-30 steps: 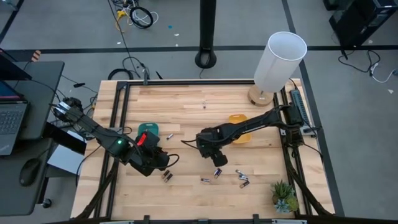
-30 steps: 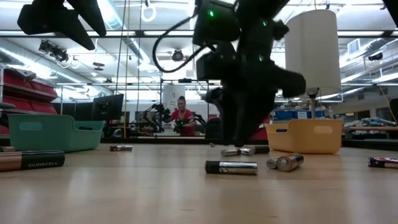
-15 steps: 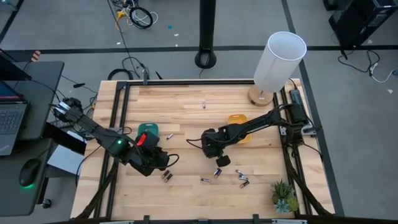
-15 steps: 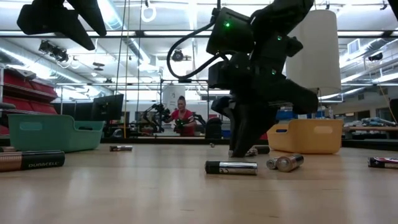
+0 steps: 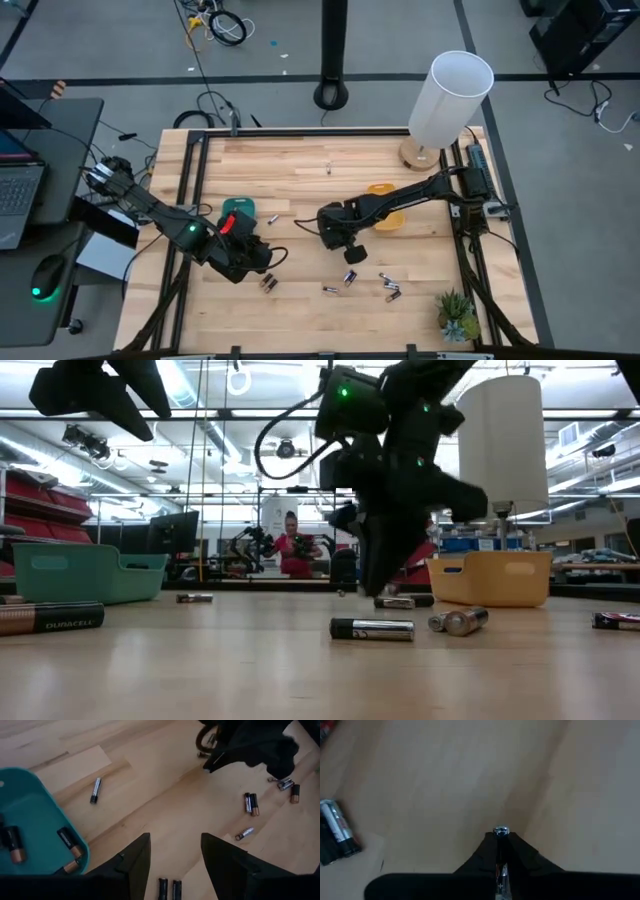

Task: Sort batteries
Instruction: Put the silver battery into the yellow bin

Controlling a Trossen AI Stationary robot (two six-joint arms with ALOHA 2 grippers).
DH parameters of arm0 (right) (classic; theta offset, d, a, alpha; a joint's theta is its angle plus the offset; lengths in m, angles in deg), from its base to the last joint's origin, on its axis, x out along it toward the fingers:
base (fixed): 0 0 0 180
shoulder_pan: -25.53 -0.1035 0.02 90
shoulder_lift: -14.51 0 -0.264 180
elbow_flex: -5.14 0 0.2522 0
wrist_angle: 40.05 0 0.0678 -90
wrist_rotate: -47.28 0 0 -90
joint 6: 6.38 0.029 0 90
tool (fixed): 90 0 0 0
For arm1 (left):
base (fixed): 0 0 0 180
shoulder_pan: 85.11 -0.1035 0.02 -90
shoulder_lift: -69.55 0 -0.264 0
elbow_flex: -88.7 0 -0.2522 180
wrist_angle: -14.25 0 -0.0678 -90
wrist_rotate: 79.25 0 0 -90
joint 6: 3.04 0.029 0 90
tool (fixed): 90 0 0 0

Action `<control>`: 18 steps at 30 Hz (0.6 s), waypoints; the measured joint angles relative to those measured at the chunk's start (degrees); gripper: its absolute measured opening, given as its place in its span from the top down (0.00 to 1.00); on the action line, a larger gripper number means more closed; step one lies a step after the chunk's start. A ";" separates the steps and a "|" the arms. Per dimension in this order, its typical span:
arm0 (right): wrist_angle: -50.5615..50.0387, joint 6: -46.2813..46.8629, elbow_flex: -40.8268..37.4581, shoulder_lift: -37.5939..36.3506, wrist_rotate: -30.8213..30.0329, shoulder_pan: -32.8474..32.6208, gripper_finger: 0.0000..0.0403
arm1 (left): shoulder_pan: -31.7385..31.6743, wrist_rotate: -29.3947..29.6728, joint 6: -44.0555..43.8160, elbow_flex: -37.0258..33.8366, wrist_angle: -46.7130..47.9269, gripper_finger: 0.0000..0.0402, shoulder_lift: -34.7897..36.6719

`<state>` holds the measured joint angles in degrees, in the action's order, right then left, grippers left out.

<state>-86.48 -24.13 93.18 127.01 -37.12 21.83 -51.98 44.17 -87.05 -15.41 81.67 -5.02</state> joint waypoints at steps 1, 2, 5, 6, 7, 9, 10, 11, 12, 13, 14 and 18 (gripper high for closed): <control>-0.61 0.27 0.39 -0.72 -0.08 0.15 0.95 | 0.00 0.52 0.21 -0.06 -0.13 0.54 0.00; -1.05 0.52 0.67 -1.27 -0.32 0.24 0.95 | 0.00 1.22 0.55 -0.13 0.02 0.54 0.00; -3.08 1.60 0.79 -4.01 -1.91 0.39 0.95 | -0.14 3.22 1.64 -0.15 -0.08 0.54 0.00; -3.96 2.12 0.79 -5.20 -2.85 0.43 0.95 | -0.20 3.57 2.03 -0.15 0.02 0.54 0.00; -5.17 2.85 0.79 -6.51 -4.16 0.57 0.95 | -0.22 4.20 2.55 -0.15 0.04 0.54 0.00; -8.26 4.59 0.81 -9.70 -6.63 1.17 0.95 | -0.43 5.18 3.20 -0.15 0.02 0.54 0.00; -9.99 5.66 0.83 -11.32 -7.95 1.52 0.95 | -0.52 5.85 3.87 -0.15 0.02 0.54 0.00; -11.59 7.04 0.78 -13.02 -9.39 1.90 0.95 | -0.69 6.34 4.37 -0.15 -0.06 0.54 0.00; -12.87 8.62 0.26 -14.74 -11.04 2.40 0.95 | -0.95 6.71 5.07 -0.15 -0.06 0.54 0.00; -14.28 10.50 -0.51 -16.61 -12.69 2.96 0.95 | -1.27 7.14 5.85 -0.17 -0.04 0.54 0.00; -15.81 12.37 -1.51 -18.46 -14.14 3.65 0.95 | -1.66 7.44 6.44 -0.17 -0.05 0.54 0.00; -18.76 19.64 -7.26 -25.56 -16.70 7.15 0.93 | -3.37 7.77 8.81 -0.17 -0.18 0.54 0.00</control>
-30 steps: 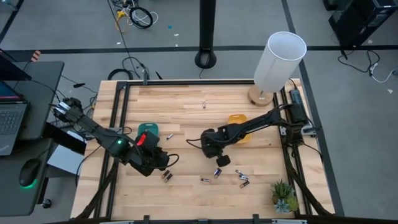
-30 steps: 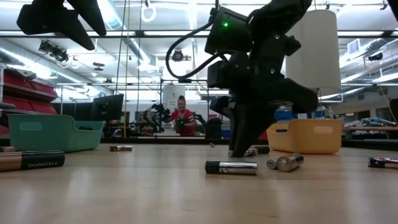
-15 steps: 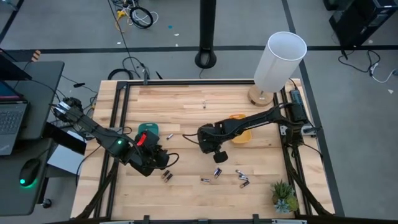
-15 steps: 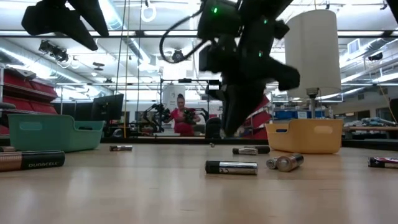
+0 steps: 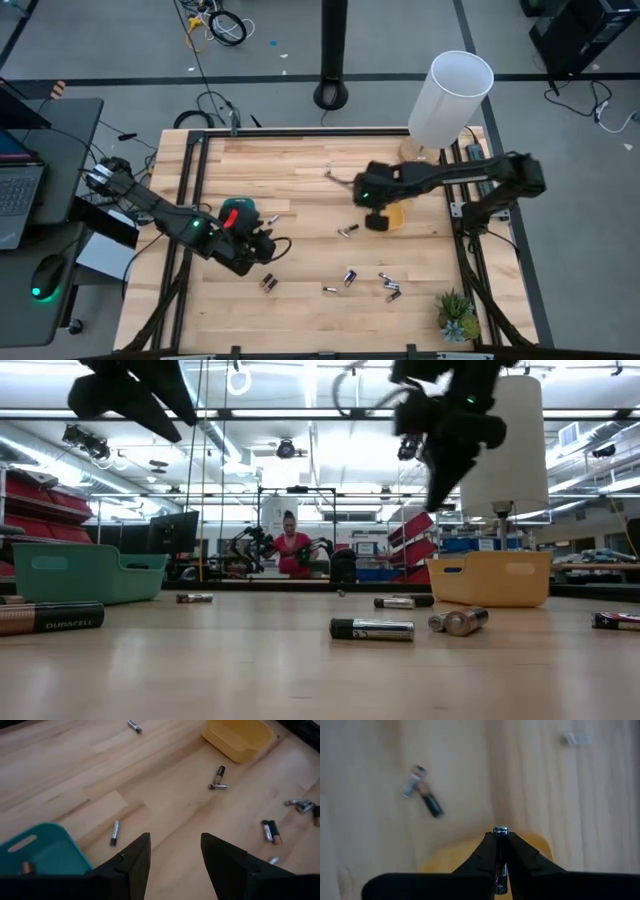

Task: Sort batteries
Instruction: Put the silver battery into the yellow bin

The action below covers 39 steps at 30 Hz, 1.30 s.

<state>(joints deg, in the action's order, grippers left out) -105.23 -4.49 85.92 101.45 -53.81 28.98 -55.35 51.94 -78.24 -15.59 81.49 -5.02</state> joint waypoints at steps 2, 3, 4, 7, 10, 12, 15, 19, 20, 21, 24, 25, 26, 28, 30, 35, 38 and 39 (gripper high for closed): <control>-0.12 3.89 -3.16 -2.98 -0.02 1.68 0.88 | -0.74 0.09 0.20 0.00 -0.03 0.54 0.00; -0.08 5.74 -4.55 -4.33 0.04 2.28 0.86 | -1.07 0.07 0.20 0.00 -0.01 0.54 0.00; -0.26 7.23 -5.82 -5.36 0.28 2.79 0.83 | -1.34 0.07 0.18 0.00 -0.03 0.54 0.00; -1.29 10.44 -8.18 -7.80 0.66 3.48 0.74 | -1.70 0.09 0.23 -0.02 -0.07 0.54 0.00; -1.59 12.78 -8.39 -9.68 0.72 3.53 0.66 | -1.68 0.06 1.45 -0.02 -0.23 0.54 0.00; -1.09 13.90 -7.78 -10.64 1.07 3.08 0.63 | -1.70 0.04 1.73 -0.02 -0.19 0.54 0.00; 0.57 15.91 -6.40 -11.57 1.96 1.98 0.61 | -1.68 0.03 2.95 -0.02 -0.75 0.54 0.00; 7.62 17.15 -6.18 -11.15 6.27 -0.65 0.62 | -1.70 0.01 6.07 -0.02 -4.05 0.54 0.00; 9.32 17.78 -6.18 -10.47 7.35 -1.39 0.62 | -1.70 0.00 6.64 -0.03 -4.96 0.54 0.00; 10.78 18.45 -6.16 -9.55 8.15 -2.23 0.62 | -1.70 0.09 7.34 -0.02 -5.56 0.54 0.00; 14.64 20.22 -6.16 -5.46 9.69 -5.21 0.63 | -1.70 0.27 7.61 -0.02 -6.12 0.54 0.00; 16.07 20.42 -6.16 -3.78 10.26 -6.39 0.63 | -1.70 0.31 7.61 -0.02 -6.01 0.54 0.00; 17.53 20.44 -6.16 -2.23 11.02 -7.61 0.63 | -1.70 0.31 7.61 -0.02 -5.95 0.54 0.00; 19.11 20.33 -6.16 1.03 12.64 -9.87 0.63 | -1.70 0.33 7.59 -0.02 -5.93 0.54 0.00; 19.59 20.53 -6.16 4.00 13.95 -11.65 0.63 | -1.70 0.33 7.57 -0.02 -5.96 0.54 0.00; 20.35 20.54 -6.16 10.26 15.19 -14.07 0.63 | -1.70 0.33 7.55 -0.03 -6.00 0.54 0.00; 21.39 20.20 -6.16 12.94 15.28 -14.37 0.63 | -1.70 0.33 7.55 -0.02 -5.98 0.54 0.00; 21.50 20.22 -6.16 13.75 15.23 -14.31 0.63 | -1.70 0.31 7.55 -0.02 -5.96 0.54 0.00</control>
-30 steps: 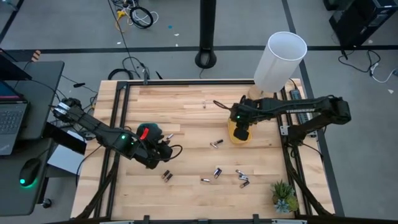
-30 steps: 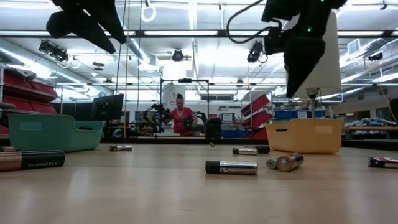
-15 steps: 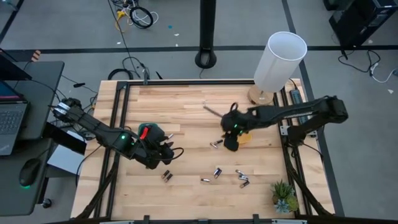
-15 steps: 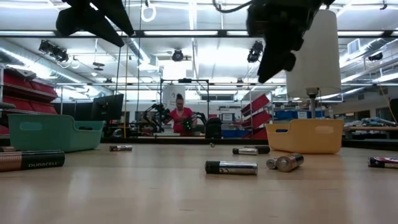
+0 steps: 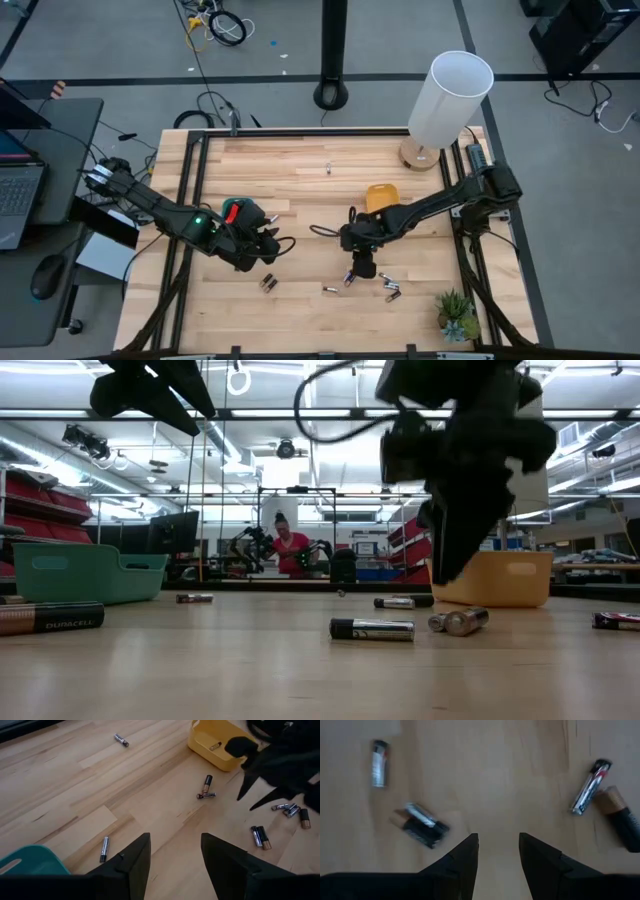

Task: Sort batteries
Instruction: Put the silver battery into the yellow bin

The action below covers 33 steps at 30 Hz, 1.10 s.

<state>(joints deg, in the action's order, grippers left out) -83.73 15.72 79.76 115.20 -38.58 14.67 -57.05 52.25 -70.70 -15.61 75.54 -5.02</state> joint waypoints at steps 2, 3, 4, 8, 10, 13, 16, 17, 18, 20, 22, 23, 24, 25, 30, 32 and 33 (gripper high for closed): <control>0.00 0.03 0.00 1.23 -1.34 0.37 0.63 | 0.00 -0.06 0.00 0.00 -0.02 0.54 0.00; 0.02 0.00 0.00 1.55 -2.30 0.58 0.63 | 0.00 -0.34 -0.01 0.00 -0.01 0.54 0.00; -0.06 -0.13 0.00 1.59 -3.09 0.81 0.63 | 0.00 -0.60 -0.01 0.00 -0.02 0.54 0.00; -0.11 -1.78 0.00 1.68 -5.13 2.29 0.63 | 0.00 -1.06 -0.02 0.00 0.00 0.54 0.00; -0.08 -2.57 0.00 2.06 -5.12 3.30 0.63 | 0.00 -1.14 -0.02 0.00 0.02 0.54 0.00; 0.14 -3.60 0.00 2.44 -4.38 4.54 0.63 | 0.00 -1.18 -0.02 0.00 0.08 0.54 0.00; 1.21 -4.27 0.02 2.39 -4.55 5.83 0.63 | 0.00 -1.24 -0.02 0.00 0.16 0.54 0.00; 1.01 -4.30 0.02 2.39 -4.47 6.33 0.63 | 0.00 -1.25 -0.02 0.00 0.20 0.54 -0.02; 0.87 -4.36 0.02 2.39 -4.46 6.84 0.63 | 0.00 -1.25 -0.02 0.00 0.22 0.54 0.00; 1.64 -5.48 0.02 2.39 -4.50 7.66 0.63 | 0.00 -1.27 0.02 -0.02 0.34 0.54 0.00; 2.64 -6.57 0.02 2.39 -4.53 8.26 0.63 | 0.00 -1.28 0.04 0.00 0.36 0.54 0.00; 3.02 -6.84 0.02 2.39 -4.42 8.51 0.63 | 0.00 -1.28 0.04 -0.02 0.38 0.54 -0.02; 3.43 -7.08 0.02 2.39 -4.16 8.69 0.63 | 0.00 -1.28 0.04 -0.01 0.45 0.54 -0.01; 3.82 -7.28 0.02 2.38 -3.78 8.77 0.63 | 0.00 -1.27 0.05 -0.01 0.50 0.54 -0.02; 5.11 -8.36 0.02 2.38 -3.65 8.81 0.63 | 0.00 -1.28 0.07 0.00 0.68 0.54 -0.02; 5.09 -8.39 0.02 2.38 -3.64 8.81 0.63 | 0.00 -1.26 0.07 0.00 0.68 0.54 -0.02; 5.18 -8.39 0.02 2.39 -3.65 8.81 0.63 | 0.00 -1.27 0.07 0.00 0.68 0.54 -0.02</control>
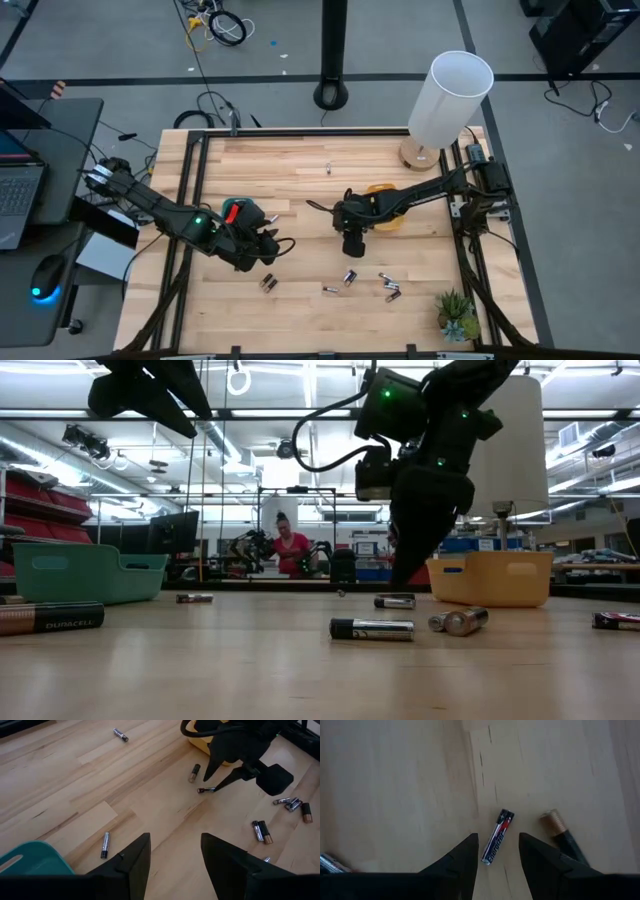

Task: Sort batteries
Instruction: Put the silver battery into the yellow bin

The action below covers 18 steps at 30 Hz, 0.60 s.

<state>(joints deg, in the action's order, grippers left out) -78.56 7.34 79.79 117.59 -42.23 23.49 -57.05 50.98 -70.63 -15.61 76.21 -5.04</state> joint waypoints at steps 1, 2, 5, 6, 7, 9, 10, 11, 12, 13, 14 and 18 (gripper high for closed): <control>0.27 0.00 0.00 0.00 0.00 0.00 0.63 | 0.00 0.00 0.00 -0.02 0.00 0.54 0.01; 0.64 0.00 0.00 0.00 0.00 0.00 0.63 | 0.00 0.00 -0.01 0.00 0.01 0.54 0.01; 2.41 0.01 0.02 0.73 -0.05 0.00 0.63 | 0.00 0.00 -0.04 -0.01 0.00 0.54 0.01; 2.96 0.06 0.04 1.28 -0.05 0.00 0.63 | 0.00 0.01 -0.06 0.00 -0.02 0.54 0.01; 3.11 0.07 0.04 2.28 -0.02 0.00 0.63 | 0.00 0.00 -0.07 -0.02 -0.02 0.54 0.02; 3.78 0.52 0.06 3.96 0.27 -0.03 0.63 | 0.00 -0.22 -0.09 -0.02 -0.07 0.54 0.02; 3.94 1.13 0.17 4.48 0.39 -0.19 0.63 | 0.00 -0.62 -0.10 -0.02 -0.03 0.54 0.00; 4.06 1.41 0.27 4.94 0.17 -0.31 0.63 | 0.00 -0.97 -0.11 -0.02 -0.02 0.54 0.00; 4.10 1.78 0.31 5.39 0.13 -0.44 0.63 | 0.00 -1.36 -0.11 -0.02 -0.03 0.54 0.00; 4.12 2.01 0.33 5.83 -0.15 -0.58 0.63 | 0.01 -1.92 -0.11 -0.02 0.06 0.54 0.00; 4.11 2.03 0.33 5.93 -0.56 -0.79 0.64 | 0.00 -2.19 -0.11 -0.02 0.13 0.54 0.00; 3.97 0.34 0.26 6.03 -3.04 -1.50 0.78 | 0.00 -2.98 -0.13 -0.02 0.09 0.54 0.00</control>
<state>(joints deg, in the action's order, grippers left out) -74.58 7.68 80.05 123.63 -45.27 21.99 -57.05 48.00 -70.76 -15.63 76.30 -5.04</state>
